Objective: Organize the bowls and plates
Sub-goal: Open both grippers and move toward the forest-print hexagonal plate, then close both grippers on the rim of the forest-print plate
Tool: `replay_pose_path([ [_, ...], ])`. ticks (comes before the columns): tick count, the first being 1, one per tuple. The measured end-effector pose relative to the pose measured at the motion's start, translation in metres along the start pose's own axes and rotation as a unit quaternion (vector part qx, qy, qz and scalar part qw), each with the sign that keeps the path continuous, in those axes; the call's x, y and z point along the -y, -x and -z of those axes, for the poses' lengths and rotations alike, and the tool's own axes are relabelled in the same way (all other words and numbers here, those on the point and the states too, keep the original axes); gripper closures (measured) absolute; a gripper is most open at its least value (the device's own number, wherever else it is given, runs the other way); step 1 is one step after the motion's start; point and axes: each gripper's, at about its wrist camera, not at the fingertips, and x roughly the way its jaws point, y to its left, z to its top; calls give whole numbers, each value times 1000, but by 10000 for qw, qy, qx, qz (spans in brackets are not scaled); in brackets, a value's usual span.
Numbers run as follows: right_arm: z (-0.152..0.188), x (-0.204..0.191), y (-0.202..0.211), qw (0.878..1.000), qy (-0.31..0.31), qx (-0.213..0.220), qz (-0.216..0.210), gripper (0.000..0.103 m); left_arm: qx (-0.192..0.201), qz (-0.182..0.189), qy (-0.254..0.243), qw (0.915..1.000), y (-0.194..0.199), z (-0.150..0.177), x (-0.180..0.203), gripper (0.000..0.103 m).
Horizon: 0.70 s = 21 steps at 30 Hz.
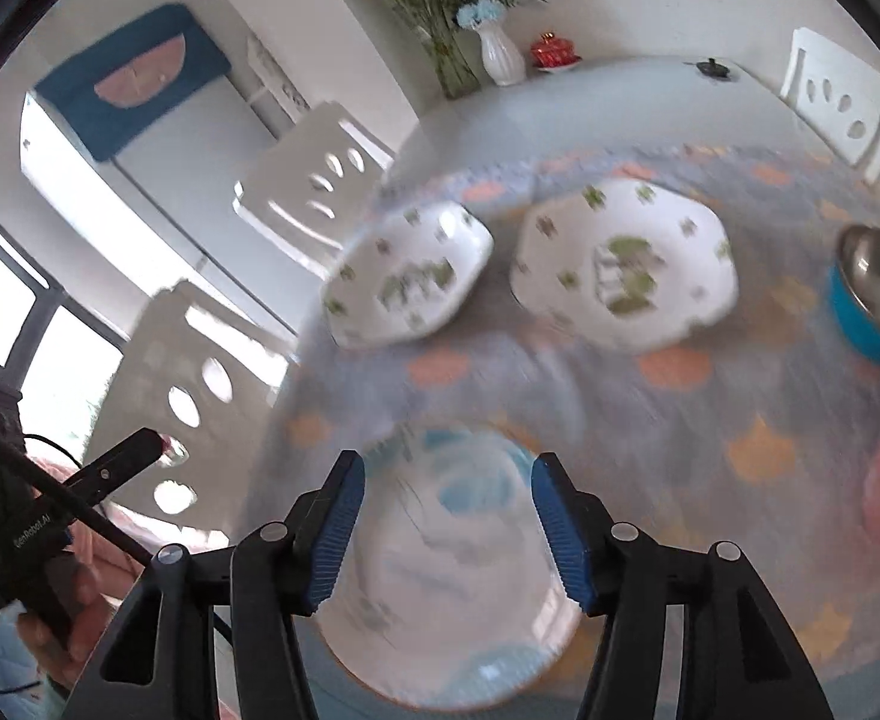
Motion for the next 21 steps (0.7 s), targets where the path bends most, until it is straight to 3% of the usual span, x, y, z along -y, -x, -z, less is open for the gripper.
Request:
replay_pose_path([
  [4,-35,-6,-22,9995,-297,72,88,47,-177,-338,-30,9993,-38,-41,-5,34],
  [10,-65,-10,-79,9978,-607,-190,211,48,-614,-369,383,9967,-103,-75,-39,34],
  [17,-82,-2,-151,9937,-840,-626,398,53,-1029,-377,562,9924,-169,-85,-64,36],
  [21,-89,2,-181,9918,-861,-828,453,54,-1202,-283,641,9903,-195,-82,-71,42],
])
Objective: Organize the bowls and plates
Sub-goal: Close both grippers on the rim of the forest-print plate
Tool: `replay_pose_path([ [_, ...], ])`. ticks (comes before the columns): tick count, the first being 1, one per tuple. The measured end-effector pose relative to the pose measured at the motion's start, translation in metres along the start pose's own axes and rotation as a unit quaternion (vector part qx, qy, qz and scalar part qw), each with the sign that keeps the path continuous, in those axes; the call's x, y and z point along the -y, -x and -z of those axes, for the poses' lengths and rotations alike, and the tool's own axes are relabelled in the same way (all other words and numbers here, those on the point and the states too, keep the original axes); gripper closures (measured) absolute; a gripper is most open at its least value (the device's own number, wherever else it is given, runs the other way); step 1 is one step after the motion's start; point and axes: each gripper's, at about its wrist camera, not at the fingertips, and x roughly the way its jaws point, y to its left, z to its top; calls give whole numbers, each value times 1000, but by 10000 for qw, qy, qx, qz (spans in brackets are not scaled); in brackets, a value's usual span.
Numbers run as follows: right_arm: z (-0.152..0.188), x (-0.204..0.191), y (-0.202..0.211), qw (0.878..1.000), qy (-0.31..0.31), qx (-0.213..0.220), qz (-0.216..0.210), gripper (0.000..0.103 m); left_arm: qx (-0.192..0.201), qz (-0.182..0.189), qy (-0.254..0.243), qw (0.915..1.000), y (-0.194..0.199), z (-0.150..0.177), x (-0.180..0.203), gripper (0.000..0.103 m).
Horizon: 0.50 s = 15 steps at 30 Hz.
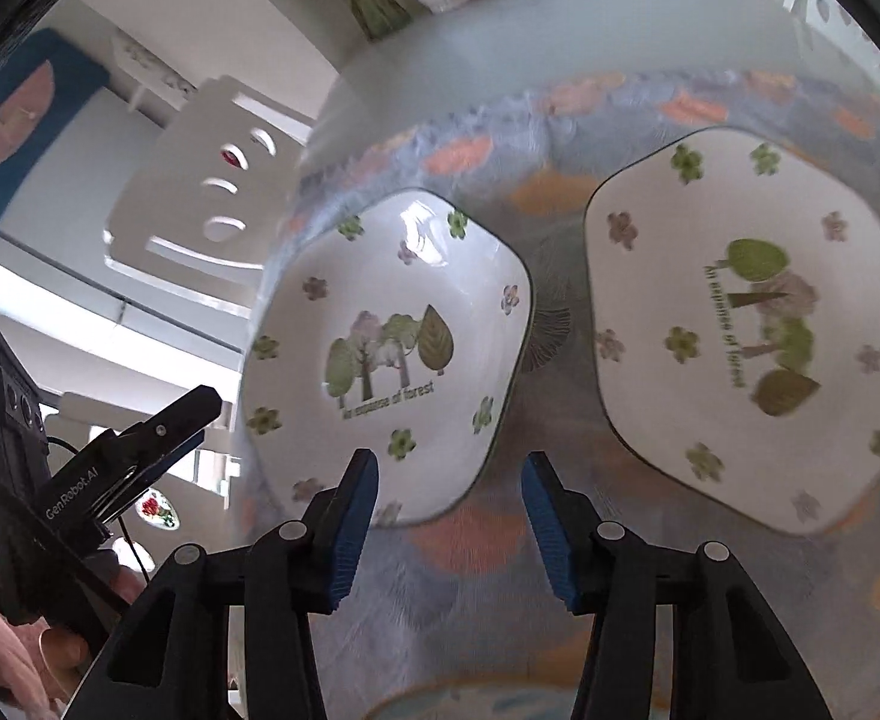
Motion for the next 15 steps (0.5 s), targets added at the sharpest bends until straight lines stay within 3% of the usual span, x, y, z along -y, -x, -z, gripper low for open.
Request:
replay_pose_path([
  [8,-17,3,-29,9999,-53,32,111,65,-140,84,169,9997,-36,-12,-7,61],
  [15,-24,4,-44,9995,105,57,297,75,-49,200,-13,9998,-44,-21,-2,63],
])
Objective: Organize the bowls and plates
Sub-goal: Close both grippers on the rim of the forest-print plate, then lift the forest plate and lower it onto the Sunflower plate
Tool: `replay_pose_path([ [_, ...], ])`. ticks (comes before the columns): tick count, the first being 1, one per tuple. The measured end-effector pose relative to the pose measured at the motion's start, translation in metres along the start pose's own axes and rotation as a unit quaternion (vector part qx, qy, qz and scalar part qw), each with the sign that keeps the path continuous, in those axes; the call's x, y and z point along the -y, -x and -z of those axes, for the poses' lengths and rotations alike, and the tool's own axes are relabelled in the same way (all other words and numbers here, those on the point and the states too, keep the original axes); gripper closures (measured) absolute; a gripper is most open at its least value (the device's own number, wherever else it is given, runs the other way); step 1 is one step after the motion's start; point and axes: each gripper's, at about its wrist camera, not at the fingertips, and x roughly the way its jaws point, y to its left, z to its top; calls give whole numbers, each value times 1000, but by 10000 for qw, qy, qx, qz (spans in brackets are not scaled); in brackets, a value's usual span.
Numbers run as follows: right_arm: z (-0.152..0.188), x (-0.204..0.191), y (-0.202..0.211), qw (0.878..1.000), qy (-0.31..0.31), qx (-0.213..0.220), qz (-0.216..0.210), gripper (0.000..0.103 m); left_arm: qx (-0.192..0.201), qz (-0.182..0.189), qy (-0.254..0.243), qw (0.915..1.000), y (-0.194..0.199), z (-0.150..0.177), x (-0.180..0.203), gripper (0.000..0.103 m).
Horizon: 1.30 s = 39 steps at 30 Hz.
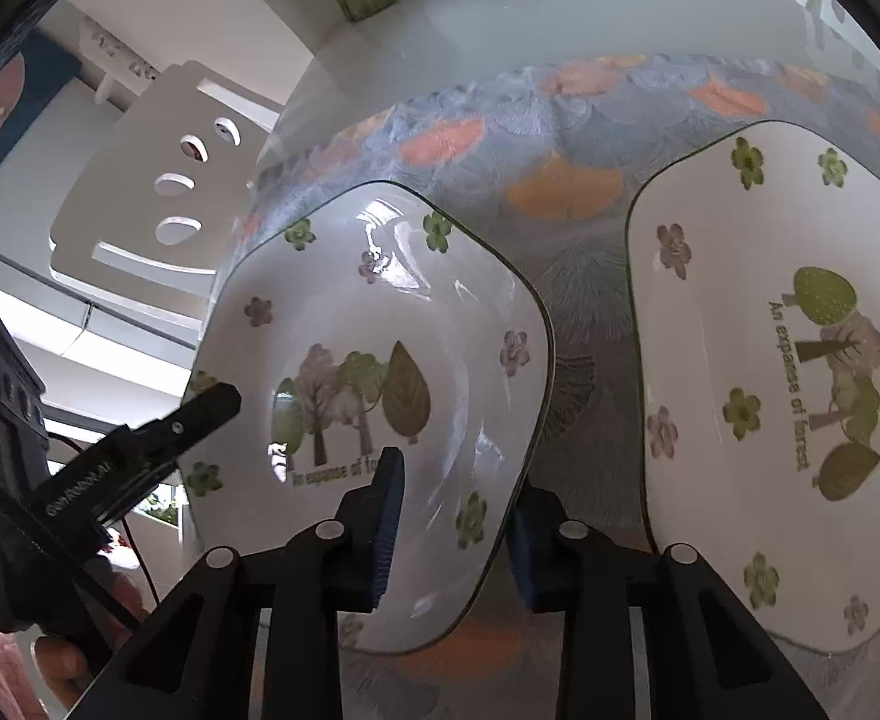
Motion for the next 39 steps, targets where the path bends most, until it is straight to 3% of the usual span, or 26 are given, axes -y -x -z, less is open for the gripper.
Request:
replay_pose_path([
  [6,5,-11,-1,9964,798,130,266,75,280,-56,-102,9995,1,4,2,63],
  [11,9,-14,3,9918,1199,259,344,74,423,106,-182,9989,11,14,2,63],
  [24,29,-22,28,9820,1838,409,119,74,722,293,-310,9965,48,42,7,63],
  [31,44,-30,59,9759,2085,633,66,74,903,455,-459,9938,83,60,20,63],
  [39,78,-36,134,9670,2307,1081,66,74,1204,600,-745,9881,139,94,53,63],
])
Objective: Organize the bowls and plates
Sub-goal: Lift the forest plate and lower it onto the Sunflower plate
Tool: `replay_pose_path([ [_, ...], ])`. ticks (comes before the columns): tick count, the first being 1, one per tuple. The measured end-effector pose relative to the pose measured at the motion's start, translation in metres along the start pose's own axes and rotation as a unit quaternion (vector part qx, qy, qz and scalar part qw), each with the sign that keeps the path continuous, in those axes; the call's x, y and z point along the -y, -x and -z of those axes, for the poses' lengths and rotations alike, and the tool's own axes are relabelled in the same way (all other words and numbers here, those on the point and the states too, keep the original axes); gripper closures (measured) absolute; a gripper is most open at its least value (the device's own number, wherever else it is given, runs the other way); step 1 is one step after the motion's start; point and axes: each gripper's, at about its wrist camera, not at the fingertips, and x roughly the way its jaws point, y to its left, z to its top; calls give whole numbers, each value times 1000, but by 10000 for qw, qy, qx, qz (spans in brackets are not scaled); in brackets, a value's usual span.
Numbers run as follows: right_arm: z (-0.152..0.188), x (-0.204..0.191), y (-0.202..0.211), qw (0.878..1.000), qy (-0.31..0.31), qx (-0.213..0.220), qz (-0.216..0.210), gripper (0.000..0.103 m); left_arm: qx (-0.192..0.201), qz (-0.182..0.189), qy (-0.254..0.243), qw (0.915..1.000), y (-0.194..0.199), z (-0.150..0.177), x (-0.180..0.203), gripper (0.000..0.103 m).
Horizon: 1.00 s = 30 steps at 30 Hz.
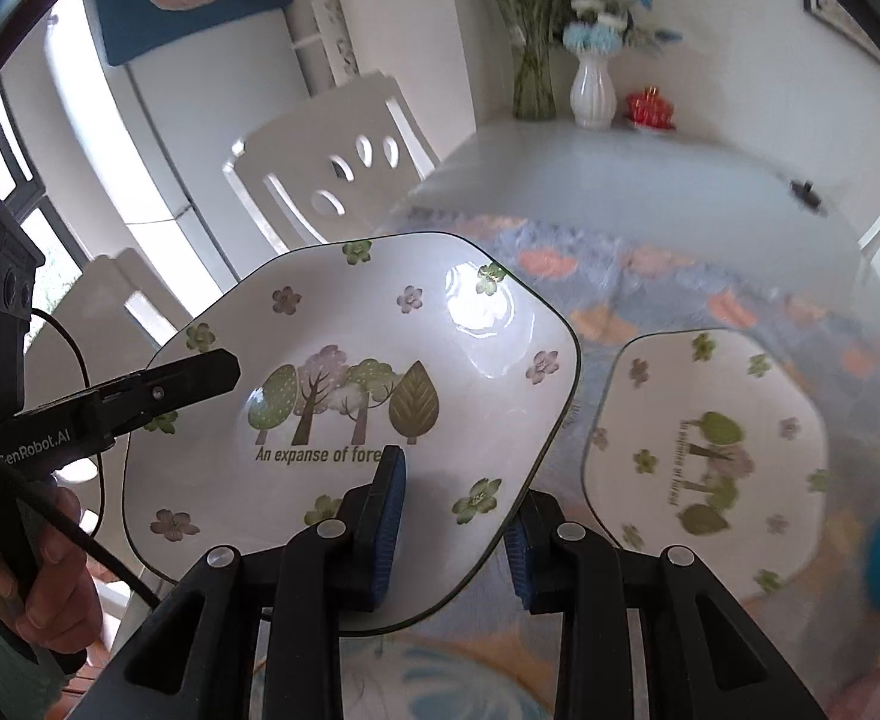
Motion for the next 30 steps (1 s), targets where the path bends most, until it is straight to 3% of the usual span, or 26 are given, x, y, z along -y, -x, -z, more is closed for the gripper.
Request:
replay_pose_path([
  [7,35,-2,57,9999,-10,136,25,74,42,108,-251,9996,36,32,36,63],
  [13,86,3,81,9997,-228,-101,48,74,-294,222,-187,9991,42,78,53,63],
  [20,137,16,80,9977,-397,-547,22,74,-785,190,-167,9966,30,121,61,63],
  [30,171,30,58,9934,-652,-942,-3,74,-1195,63,-55,9928,11,159,60,63],
])
